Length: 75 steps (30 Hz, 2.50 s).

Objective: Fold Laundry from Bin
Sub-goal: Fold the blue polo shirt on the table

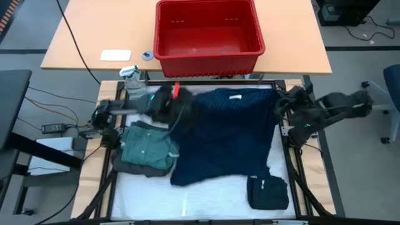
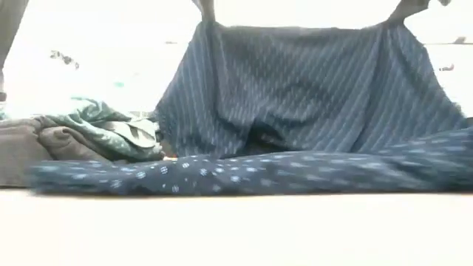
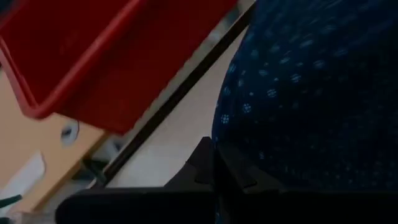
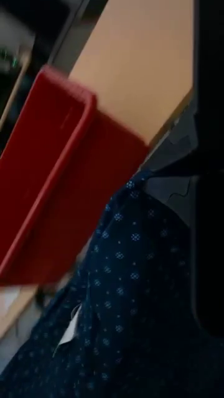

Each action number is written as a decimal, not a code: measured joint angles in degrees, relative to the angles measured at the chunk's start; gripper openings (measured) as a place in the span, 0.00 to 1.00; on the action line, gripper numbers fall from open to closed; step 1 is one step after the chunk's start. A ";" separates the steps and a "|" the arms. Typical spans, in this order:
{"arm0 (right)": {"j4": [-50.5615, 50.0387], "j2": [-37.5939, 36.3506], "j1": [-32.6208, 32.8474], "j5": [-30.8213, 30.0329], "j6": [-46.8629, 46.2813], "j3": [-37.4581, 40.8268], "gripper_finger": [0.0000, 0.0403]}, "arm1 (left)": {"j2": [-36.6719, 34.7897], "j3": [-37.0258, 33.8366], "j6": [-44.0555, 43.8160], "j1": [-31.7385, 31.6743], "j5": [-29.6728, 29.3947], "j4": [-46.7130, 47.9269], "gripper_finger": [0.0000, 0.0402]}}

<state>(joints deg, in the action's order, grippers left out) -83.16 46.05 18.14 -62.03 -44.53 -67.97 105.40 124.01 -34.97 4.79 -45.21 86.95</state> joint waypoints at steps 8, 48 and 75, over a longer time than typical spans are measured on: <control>36.78 0.45 -24.54 10.64 24.01 21.50 0.01 | 0.07 -16.23 12.66 -18.26 12.76 -16.71 0.00; 41.12 1.84 -25.40 75.50 15.95 32.41 0.46 | -7.41 -46.39 19.32 -0.23 48.10 -53.81 0.54; 49.09 15.73 2.88 66.47 -3.07 43.34 0.03 | 9.28 -50.57 -3.20 12.62 34.55 -60.18 0.21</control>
<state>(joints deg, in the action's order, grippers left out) -34.07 61.78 21.02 4.44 -47.60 -24.64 114.68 73.44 -38.17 17.42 -10.66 26.77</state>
